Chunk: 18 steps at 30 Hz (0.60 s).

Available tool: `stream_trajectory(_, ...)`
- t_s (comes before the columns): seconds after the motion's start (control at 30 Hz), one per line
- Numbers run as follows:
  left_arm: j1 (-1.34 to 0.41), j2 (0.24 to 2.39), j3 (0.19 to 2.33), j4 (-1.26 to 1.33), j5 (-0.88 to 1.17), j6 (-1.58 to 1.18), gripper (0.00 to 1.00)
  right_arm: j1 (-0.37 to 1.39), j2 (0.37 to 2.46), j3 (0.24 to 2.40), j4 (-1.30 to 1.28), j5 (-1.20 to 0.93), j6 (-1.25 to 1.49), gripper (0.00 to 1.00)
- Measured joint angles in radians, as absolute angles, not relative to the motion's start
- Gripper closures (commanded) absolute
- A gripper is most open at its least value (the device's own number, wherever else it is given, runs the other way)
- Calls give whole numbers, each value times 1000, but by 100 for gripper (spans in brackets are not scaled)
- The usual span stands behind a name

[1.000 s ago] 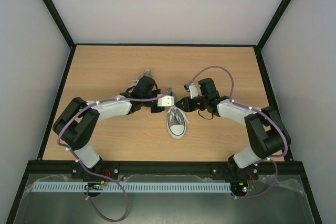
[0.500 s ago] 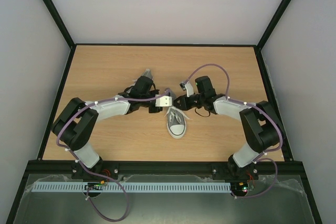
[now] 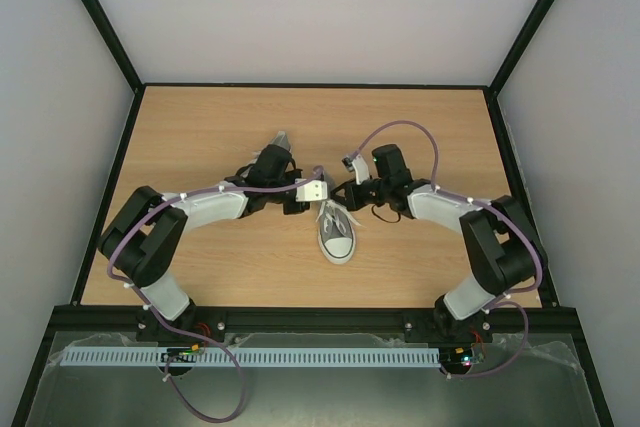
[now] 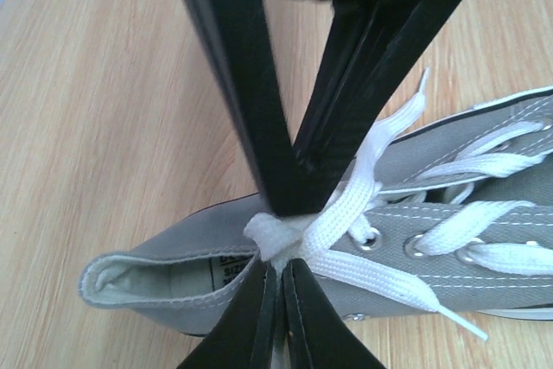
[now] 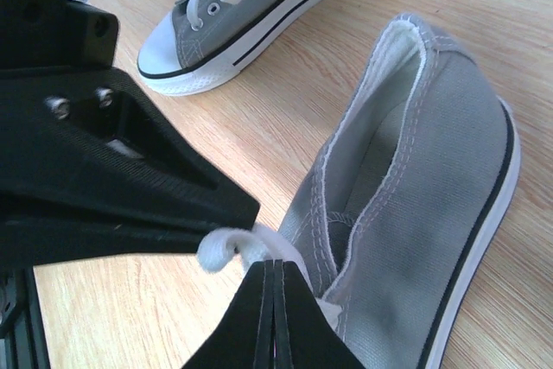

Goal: Tie the shoes
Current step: Cross the shoelace with the shoelace.

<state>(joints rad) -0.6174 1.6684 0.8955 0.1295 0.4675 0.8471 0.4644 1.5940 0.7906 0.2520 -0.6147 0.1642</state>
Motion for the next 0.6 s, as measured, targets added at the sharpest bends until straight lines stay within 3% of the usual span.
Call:
stream_trajectory(0.5,-617,1667,864,187,413,780,98,466,1468,728,202,-606,164,99)
stream_trajectory(0.6,-617,1667,864,199,415,760,97,475,1468,728,195,-614,159,90)
